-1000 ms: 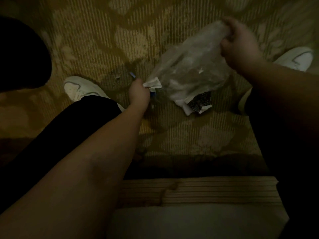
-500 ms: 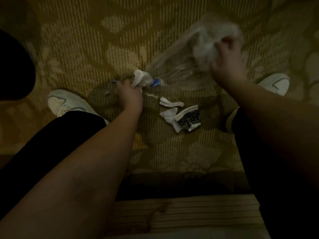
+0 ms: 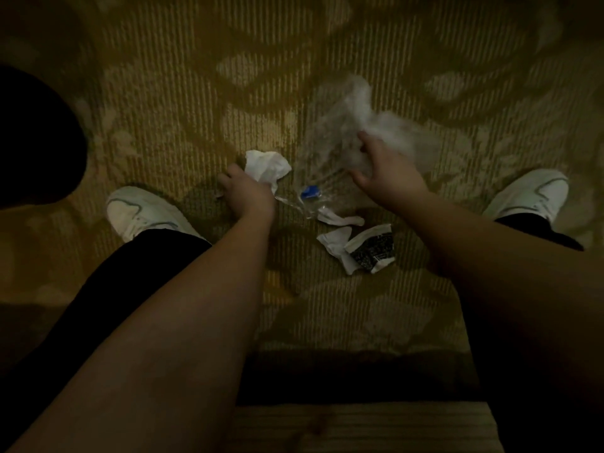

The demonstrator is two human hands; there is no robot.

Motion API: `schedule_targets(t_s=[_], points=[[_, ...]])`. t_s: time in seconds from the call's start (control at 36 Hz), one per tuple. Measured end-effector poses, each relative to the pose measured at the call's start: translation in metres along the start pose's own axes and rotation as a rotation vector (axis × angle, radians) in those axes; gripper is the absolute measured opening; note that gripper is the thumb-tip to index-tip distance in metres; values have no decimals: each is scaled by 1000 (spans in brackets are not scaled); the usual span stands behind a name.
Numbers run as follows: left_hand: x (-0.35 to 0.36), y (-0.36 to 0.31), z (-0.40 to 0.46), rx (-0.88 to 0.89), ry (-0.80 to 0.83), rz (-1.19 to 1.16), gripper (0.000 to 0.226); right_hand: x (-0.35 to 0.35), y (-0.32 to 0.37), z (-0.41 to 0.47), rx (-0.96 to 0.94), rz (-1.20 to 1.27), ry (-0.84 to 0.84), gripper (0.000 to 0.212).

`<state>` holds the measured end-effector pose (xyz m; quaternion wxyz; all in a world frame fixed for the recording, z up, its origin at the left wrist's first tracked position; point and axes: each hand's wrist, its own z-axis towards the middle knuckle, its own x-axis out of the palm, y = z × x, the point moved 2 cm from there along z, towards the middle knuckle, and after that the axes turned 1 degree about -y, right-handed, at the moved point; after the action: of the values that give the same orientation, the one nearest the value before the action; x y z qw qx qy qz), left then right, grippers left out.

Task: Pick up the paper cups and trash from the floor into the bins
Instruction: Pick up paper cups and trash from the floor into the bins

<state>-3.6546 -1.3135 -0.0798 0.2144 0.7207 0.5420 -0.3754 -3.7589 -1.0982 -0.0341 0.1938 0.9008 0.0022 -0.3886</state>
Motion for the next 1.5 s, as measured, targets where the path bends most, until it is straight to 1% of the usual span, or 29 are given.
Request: schedule_targets(t_s=[0.08, 0.11, 0.17, 0.25, 0.31, 0.36, 0.42, 0.44, 0.53, 0.58, 0.64, 0.69, 0.75, 0.81, 0.86, 0.89, 0.97, 1.03, 1.08, 1.17, 1.25, 1.28, 1.33, 1.39, 1.44, 1.5], points=[[3, 2, 7, 48, -2, -38, 37, -11, -11, 4, 69, -83, -128, 83], [3, 3, 8, 58, 8, -47, 31, -13, -17, 7, 128, -113, -130, 88], [3, 6, 12, 93, 30, -18, 25, -15, -28, 12, 259, -170, -82, 96], [3, 6, 11, 126, 28, 50, 25, -13, -34, 16, 378, -114, 34, 107], [1, 4, 8, 86, -39, 40, 27, -8, -28, 18, 378, -54, 88, 110], [1, 3, 7, 48, -69, 7, 39, 0, -22, 19, 353, -71, 113, 109], [2, 4, 9, 73, -67, -19, 43, 9, -20, 20, 326, -111, 109, 103], [3, 4, 12, 101, -59, -16, 43, 13, -20, 20, 311, -131, 100, 96], [3, 7, 18, 102, -44, -61, 40, 20, -25, 24, 284, -151, 66, 61], [5, 9, 19, 114, -19, -50, 32, 19, -27, 27, 282, -112, 48, 37], [8, 12, 20, 125, 11, -59, 23, 16, -27, 27, 264, -62, 54, 29], [8, 14, 20, 112, 35, -66, 22, 11, -23, 25, 249, -7, 57, 31], [-1, 10, 15, 75, 63, -128, 25, 3, -18, 22, 255, 120, 42, 37], [-12, 5, 7, 48, 117, -140, 29, -8, -13, 19, 281, 261, 24, 41], [-23, 3, 1, 25, 130, -138, 34, -20, -11, 14, 342, 443, 12, 43], [-29, 1, -3, 10, 146, -175, 35, -28, -9, 10, 362, 548, 11, 45], [-49, -15, -20, 41, 210, -257, 47, -55, -3, -4, 386, 769, 16, 49], [-67, -31, -34, 79, 246, -294, 54, -73, 0, -11, 380, 848, -6, 49], [-88, -49, -53, 141, 250, -400, 56, -94, 6, -19, 358, 808, -29, 46], [-119, -71, -91, 219, 255, -545, 44, -127, 20, -36, 340, 784, -24, 33], [-150, -90, -132, 284, 239, -637, 34, -161, 40, -57, 244, 558, 13, 27], [-160, -95, -145, 291, 229, -670, 33, -172, 46, -64, 219, 520, 6, 26], [-177, -104, -171, 298, 223, -735, 33, -189, 60, -78, 163, 495, 58, 32], [-192, -113, -198, 310, 235, -753, 32, -207, 72, -95, 78, 461, 71, 35], [-201, -119, -223, 328, 299, -778, 28, -223, 87, -112, 0, 465, 92, 35], [-208, -122, -246, 346, 373, -855, 30, -238, 102, -130, -60, 534, 107, 35]])
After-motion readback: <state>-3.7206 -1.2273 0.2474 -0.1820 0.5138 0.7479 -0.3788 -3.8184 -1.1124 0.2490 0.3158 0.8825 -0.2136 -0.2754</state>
